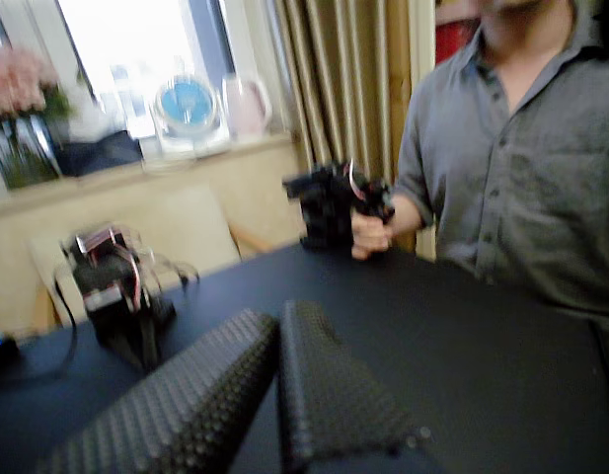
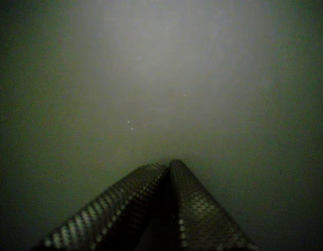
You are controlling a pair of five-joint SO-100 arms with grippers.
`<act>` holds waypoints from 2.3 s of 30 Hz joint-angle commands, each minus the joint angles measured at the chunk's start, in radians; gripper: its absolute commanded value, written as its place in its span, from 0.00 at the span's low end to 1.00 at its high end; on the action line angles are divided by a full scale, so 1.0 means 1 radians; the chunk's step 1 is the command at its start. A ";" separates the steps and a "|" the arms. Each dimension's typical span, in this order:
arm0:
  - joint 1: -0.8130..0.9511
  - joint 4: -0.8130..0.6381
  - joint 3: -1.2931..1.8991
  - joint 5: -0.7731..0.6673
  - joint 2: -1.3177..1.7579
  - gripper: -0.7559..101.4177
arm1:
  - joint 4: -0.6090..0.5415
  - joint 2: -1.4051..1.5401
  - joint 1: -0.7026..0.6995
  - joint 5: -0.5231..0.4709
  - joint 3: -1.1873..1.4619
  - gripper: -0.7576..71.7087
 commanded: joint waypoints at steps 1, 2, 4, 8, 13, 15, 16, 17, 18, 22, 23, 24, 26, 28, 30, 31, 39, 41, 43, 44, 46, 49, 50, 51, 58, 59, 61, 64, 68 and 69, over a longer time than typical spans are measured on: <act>0.014 -0.009 0.112 -0.032 0.051 0.01 | 0.015 0.018 -0.012 0.003 -0.011 0.00; 0.014 -0.034 0.121 -0.023 0.051 0.01 | 0.015 0.018 -0.011 0.005 -0.011 0.00; 0.002 -0.049 0.095 -0.002 0.049 0.01 | 0.015 0.018 -0.008 0.006 -0.011 0.00; -0.041 -0.026 -0.147 0.067 -0.112 0.01 | 0.015 0.018 -0.009 0.008 -0.011 0.00; -0.060 0.081 -0.419 0.077 -0.336 0.01 | 0.015 0.018 -0.017 -0.003 -0.011 0.00; -0.078 0.044 -0.337 0.064 -0.288 0.01 | 0.015 0.018 -0.018 -0.006 -0.011 0.00; -0.109 0.051 -0.316 0.046 -0.276 0.01 | 0.015 0.018 -0.020 -0.006 -0.011 0.00; -0.109 0.121 -0.347 0.051 -0.311 0.01 | 0.014 0.018 -0.021 -0.009 -0.011 0.00; -0.083 0.204 -0.402 0.055 -0.362 0.01 | 0.014 0.018 -0.021 -0.009 -0.011 0.00; 0.015 -0.106 -0.314 0.106 -0.212 0.01 | 0.014 0.018 -0.018 -0.009 -0.011 0.00; 0.028 -0.261 -0.279 0.141 -0.176 0.01 | 0.012 0.018 -0.017 -0.009 -0.011 0.00; 0.028 -0.055 -0.396 0.069 -0.298 0.01 | 0.012 0.018 -0.020 -0.009 -0.011 0.00; 0.054 0.083 -0.333 -0.035 -0.278 0.01 | 0.012 0.018 -0.026 -0.009 -0.011 0.00; 0.054 0.095 -0.265 -0.063 -0.201 0.01 | 0.011 0.018 -0.025 -0.011 -0.011 0.00; 0.103 -0.219 -0.077 0.095 0.043 0.01 | 0.008 0.017 -0.014 -0.011 -0.011 0.00; 0.146 -0.232 -0.069 0.155 0.049 0.01 | 0.006 0.015 -0.012 -0.011 -0.011 0.00; 0.069 -0.245 -0.003 0.081 0.005 0.01 | 0.008 0.015 -0.008 0.002 -0.011 0.00; 0.107 -0.296 -0.094 0.138 -0.075 0.01 | 0.008 0.015 0.002 0.008 -0.011 0.00; 0.089 -0.152 -0.146 0.098 -0.120 0.01 | 0.008 0.015 0.003 0.011 -0.011 0.00; 0.087 -0.097 -0.123 0.071 -0.110 0.01 | 0.008 0.015 0.003 0.011 -0.011 0.00; 0.094 -0.012 -0.025 -0.002 -0.080 0.01 | 0.008 0.015 -0.002 0.008 -0.011 0.00; -0.064 -0.176 -0.029 0.120 -0.021 0.01 | 0.008 0.015 -0.002 0.005 -0.011 0.00; -0.190 -0.247 -0.081 0.190 -0.078 0.01 | 0.006 0.015 -0.005 0.003 -0.011 0.00; -0.319 -0.301 -0.103 0.207 -0.120 0.01 | 0.006 0.015 -0.008 0.002 -0.011 0.00; -0.526 -0.291 0.012 -0.029 -0.109 0.01 | 0.005 0.018 -0.038 -0.012 -0.011 0.00; -0.515 -0.267 -0.018 -0.034 -0.107 0.01 | 0.003 0.018 -0.038 -0.014 -0.011 0.00; -0.489 -0.241 -0.011 -0.034 -0.083 0.01 | 0.002 0.018 -0.032 -0.015 -0.011 0.00; -0.407 -0.198 0.353 0.055 0.046 0.01 | 0.005 0.018 -0.028 -0.002 -0.011 0.00; -0.403 -0.265 0.609 -0.037 0.046 0.01 | 0.006 0.018 -0.017 0.005 -0.011 0.00; -0.397 -0.287 0.683 -0.043 0.046 0.01 | 0.006 0.018 -0.008 0.012 -0.011 0.00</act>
